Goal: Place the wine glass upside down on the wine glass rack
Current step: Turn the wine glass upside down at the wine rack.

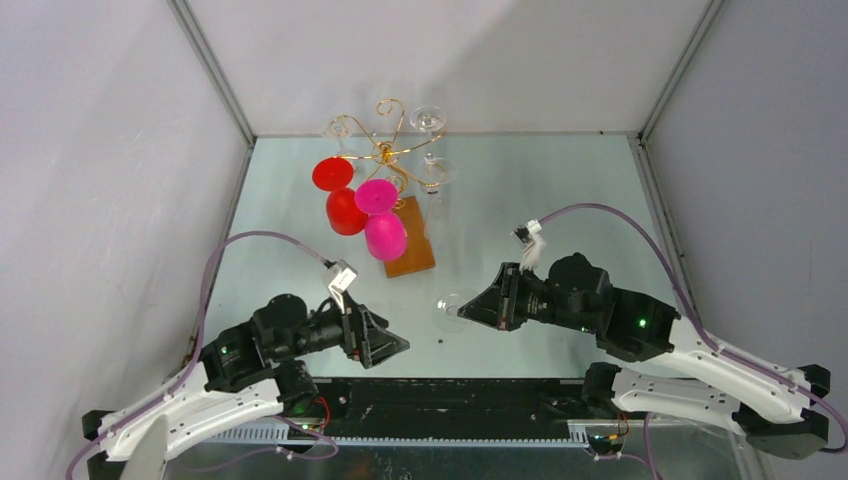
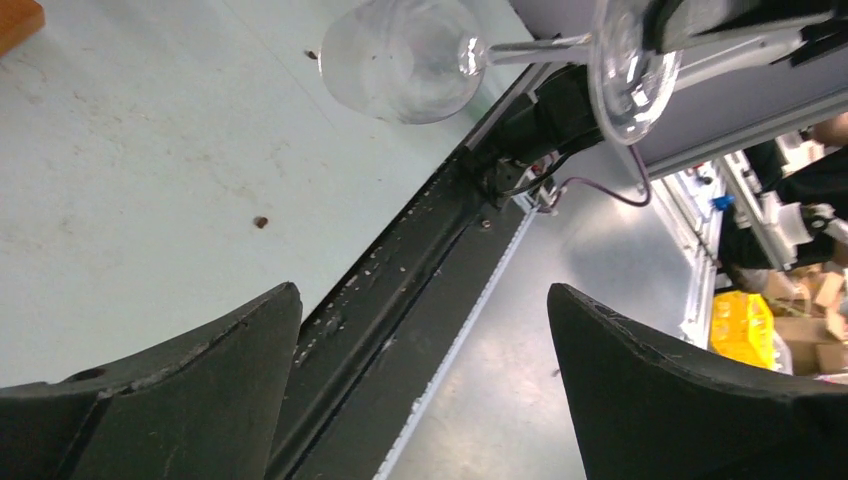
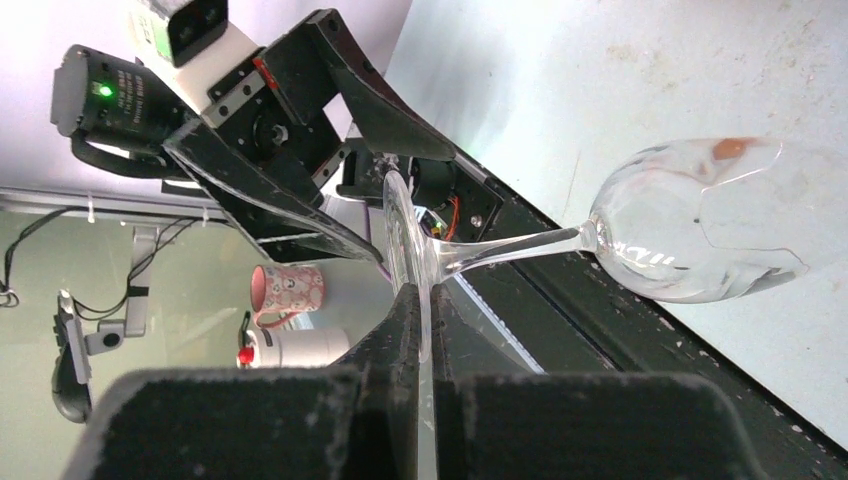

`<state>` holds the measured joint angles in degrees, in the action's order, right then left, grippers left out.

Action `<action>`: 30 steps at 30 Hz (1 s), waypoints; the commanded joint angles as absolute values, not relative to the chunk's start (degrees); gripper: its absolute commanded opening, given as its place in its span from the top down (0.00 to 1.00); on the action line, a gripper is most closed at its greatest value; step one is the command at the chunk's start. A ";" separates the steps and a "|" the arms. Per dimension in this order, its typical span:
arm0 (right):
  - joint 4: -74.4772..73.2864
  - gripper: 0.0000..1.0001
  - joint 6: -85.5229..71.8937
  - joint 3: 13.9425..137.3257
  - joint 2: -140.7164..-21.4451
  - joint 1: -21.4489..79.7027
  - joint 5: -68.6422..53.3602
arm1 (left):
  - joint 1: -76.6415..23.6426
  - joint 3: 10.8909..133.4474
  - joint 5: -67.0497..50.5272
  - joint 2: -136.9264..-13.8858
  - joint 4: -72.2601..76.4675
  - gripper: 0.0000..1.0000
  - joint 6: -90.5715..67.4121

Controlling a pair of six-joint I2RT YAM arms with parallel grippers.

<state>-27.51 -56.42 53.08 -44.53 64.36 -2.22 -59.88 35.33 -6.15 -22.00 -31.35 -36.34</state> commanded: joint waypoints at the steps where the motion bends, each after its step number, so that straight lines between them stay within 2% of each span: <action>1: -24.40 1.00 -53.89 53.61 -45.64 64.31 -4.06 | -60.03 34.54 -5.52 -19.85 -27.90 0.00 -45.88; 5: -24.08 1.00 -52.25 53.61 -46.92 64.59 -4.80 | -59.96 33.68 -8.02 -19.71 -23.88 0.01 -52.10; 14: -19.91 1.00 -49.61 53.61 -47.68 66.34 -5.51 | -59.34 29.96 -14.46 -21.61 -6.61 0.09 -64.71; 19: -17.22 1.00 -49.49 53.61 -48.55 66.88 -6.30 | -58.28 26.85 -16.25 -22.99 3.05 0.24 -69.72; 27: -15.96 1.00 -51.86 53.61 -48.41 66.87 -5.54 | -57.93 26.23 -12.92 -22.26 3.98 0.42 -71.22; 30: -16.18 1.00 -52.57 53.61 -48.55 66.87 -5.13 | -57.83 26.05 -11.35 -21.91 2.52 0.52 -71.69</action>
